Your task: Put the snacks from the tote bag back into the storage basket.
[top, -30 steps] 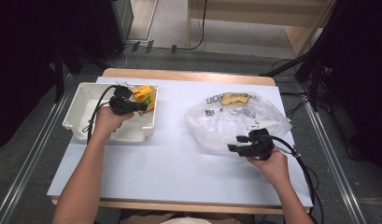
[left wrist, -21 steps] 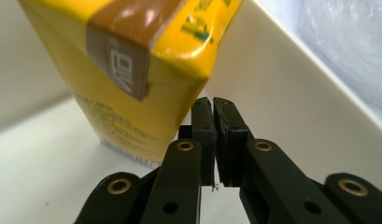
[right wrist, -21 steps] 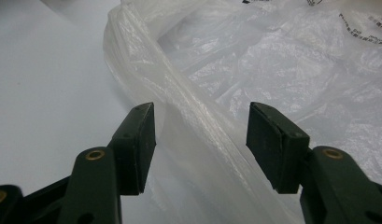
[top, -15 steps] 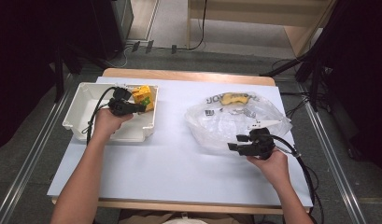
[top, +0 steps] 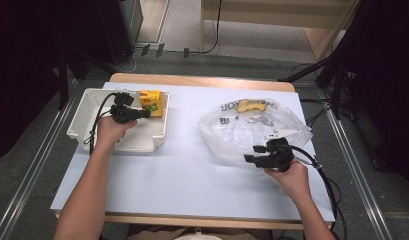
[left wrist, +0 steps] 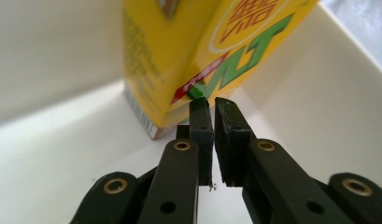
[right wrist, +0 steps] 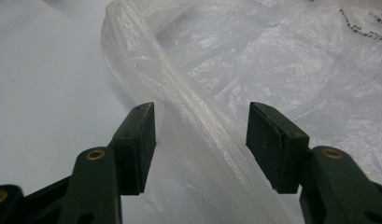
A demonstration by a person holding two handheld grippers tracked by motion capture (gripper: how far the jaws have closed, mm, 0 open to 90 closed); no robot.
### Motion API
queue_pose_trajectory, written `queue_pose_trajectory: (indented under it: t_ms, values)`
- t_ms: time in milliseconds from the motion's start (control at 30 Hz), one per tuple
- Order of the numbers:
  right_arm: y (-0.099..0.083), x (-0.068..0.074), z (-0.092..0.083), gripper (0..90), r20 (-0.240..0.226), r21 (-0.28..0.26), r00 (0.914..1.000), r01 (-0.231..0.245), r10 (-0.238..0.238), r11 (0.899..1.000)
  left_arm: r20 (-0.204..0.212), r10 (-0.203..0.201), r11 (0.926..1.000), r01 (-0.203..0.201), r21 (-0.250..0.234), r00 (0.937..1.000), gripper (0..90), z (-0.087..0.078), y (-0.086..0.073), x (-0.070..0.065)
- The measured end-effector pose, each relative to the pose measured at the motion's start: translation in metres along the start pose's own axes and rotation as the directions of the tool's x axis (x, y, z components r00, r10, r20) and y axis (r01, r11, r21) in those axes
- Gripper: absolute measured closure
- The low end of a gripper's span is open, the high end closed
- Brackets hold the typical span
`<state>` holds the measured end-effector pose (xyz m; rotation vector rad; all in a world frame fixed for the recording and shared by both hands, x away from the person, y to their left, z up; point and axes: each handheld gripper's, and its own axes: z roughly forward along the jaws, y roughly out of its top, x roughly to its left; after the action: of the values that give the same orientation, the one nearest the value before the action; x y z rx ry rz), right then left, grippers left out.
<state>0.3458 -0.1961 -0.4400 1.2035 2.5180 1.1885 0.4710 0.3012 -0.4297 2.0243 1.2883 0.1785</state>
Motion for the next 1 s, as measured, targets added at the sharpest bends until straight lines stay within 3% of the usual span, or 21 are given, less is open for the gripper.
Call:
queue_pose_trajectory:
  t_ms: [267,400,467,567,700,800,1000]
  values:
    - [0.000,0.000,0.000,43.7,0.003,0.000,1.0000,-0.002,0.002,1.000,-0.043,-0.015,0.9999,0.015,-0.001,0.9989,87.5,-0.006,-0.003,0.009]
    - [0.000,0.000,0.001,43.8,0.004,0.001,1.0000,0.001,-0.001,1.000,-0.058,-0.053,0.9986,0.053,-0.005,0.9969,87.4,-0.007,-0.005,0.015]
    - [0.000,0.000,0.001,43.9,0.003,0.001,1.0000,0.001,-0.001,1.000,-0.054,-0.051,0.9987,0.051,-0.002,0.9973,87.4,-0.005,-0.005,0.015]
    - [0.000,0.000,0.001,43.9,0.003,0.000,1.0000,0.002,-0.002,1.000,-0.083,-0.030,0.9994,0.032,0.014,0.9961,86.9,-0.001,-0.005,0.012]
    - [0.000,0.000,0.000,43.9,0.003,0.001,1.0000,0.001,-0.001,1.000,-0.080,-0.046,0.9989,0.046,0.007,0.9958,86.7,0.000,-0.005,0.013]
    - [0.000,0.000,0.001,43.9,0.003,0.001,1.0000,0.000,0.000,1.000,-0.055,-0.060,0.9982,0.060,0.006,0.9967,85.1,0.001,-0.005,0.014]
    - [0.000,0.000,0.000,43.9,0.003,0.002,1.0000,-0.001,0.001,1.000,-0.033,-0.056,0.9984,0.056,0.007,0.9979,83.0,-0.002,-0.004,0.014]
